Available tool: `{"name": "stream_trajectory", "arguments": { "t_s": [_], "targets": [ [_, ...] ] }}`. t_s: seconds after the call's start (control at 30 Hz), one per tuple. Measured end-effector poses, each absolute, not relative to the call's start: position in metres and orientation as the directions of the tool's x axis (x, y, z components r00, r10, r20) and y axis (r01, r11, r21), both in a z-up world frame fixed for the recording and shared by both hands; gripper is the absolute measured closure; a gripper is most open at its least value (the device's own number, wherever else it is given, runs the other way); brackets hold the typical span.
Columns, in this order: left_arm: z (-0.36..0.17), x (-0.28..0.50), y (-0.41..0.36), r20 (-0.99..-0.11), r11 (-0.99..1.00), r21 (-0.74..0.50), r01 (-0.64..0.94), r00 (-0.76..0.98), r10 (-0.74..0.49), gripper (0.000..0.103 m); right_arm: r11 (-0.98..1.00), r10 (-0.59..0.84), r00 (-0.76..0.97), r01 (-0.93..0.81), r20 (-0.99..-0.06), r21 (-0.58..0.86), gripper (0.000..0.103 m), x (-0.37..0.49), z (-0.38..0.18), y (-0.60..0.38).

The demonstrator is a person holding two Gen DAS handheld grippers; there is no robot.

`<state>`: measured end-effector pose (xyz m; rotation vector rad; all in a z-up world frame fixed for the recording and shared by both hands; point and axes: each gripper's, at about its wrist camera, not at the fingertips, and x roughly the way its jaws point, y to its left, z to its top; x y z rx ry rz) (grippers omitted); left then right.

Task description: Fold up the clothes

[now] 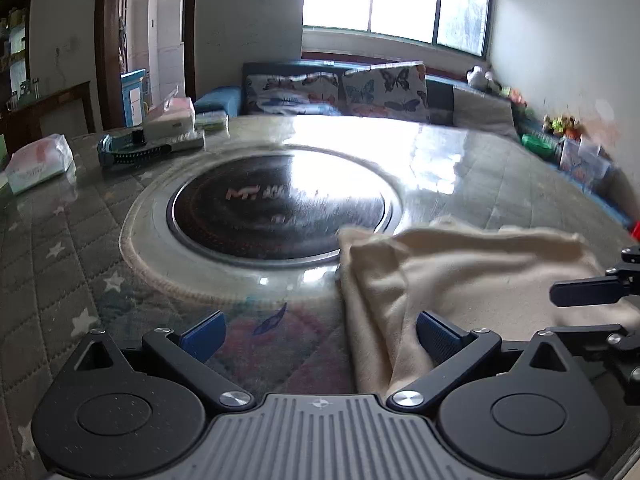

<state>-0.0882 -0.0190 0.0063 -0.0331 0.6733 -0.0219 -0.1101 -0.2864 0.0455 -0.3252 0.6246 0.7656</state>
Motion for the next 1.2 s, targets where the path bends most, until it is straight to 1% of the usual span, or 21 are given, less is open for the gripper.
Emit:
{"name": "stream_trajectory", "arguments": {
  "t_s": [0.07, 0.37, 0.47, 0.73, 0.93, 1.2],
  "targets": [
    [0.005, -0.091, -0.017, -0.614, 0.999, -0.037, 0.017, 0.789, -0.036, 0.0, 0.669, 0.54, 0.538, -0.741, -0.647, -0.058, 0.065, -0.11, 0.038, -0.28],
    [0.015, -0.103, -0.009, -0.6, 0.998, -0.036, 0.042, 0.798, -0.055, 0.0, 0.633, 0.557, 0.531, -0.769, -0.639, -0.087, 0.065, -0.115, 0.046, -0.267],
    [0.008, -0.104, -0.008, -0.617, 1.0, -0.005, 0.029, 0.786, -0.026, 0.0, 0.619, 0.567, 0.525, -0.78, -0.635, -0.092, 0.065, -0.116, 0.048, -0.262],
    [0.013, -0.108, 0.006, -0.612, 0.998, -0.062, 0.005, 0.79, -0.042, 0.0, 0.583, 0.592, 0.508, -0.806, -0.626, -0.103, 0.065, -0.119, 0.053, -0.249],
    [0.014, -0.112, 0.013, -0.619, 0.997, -0.068, -0.024, 0.785, -0.023, 0.0, 0.566, 0.601, 0.493, -0.818, -0.63, -0.1, 0.066, -0.12, 0.051, -0.237],
    [0.02, -0.113, 0.031, -0.607, 0.991, -0.103, -0.082, 0.795, 0.003, 0.0, 0.543, 0.609, 0.47, -0.834, -0.639, -0.097, 0.066, -0.12, 0.047, -0.221]
  ]
}}
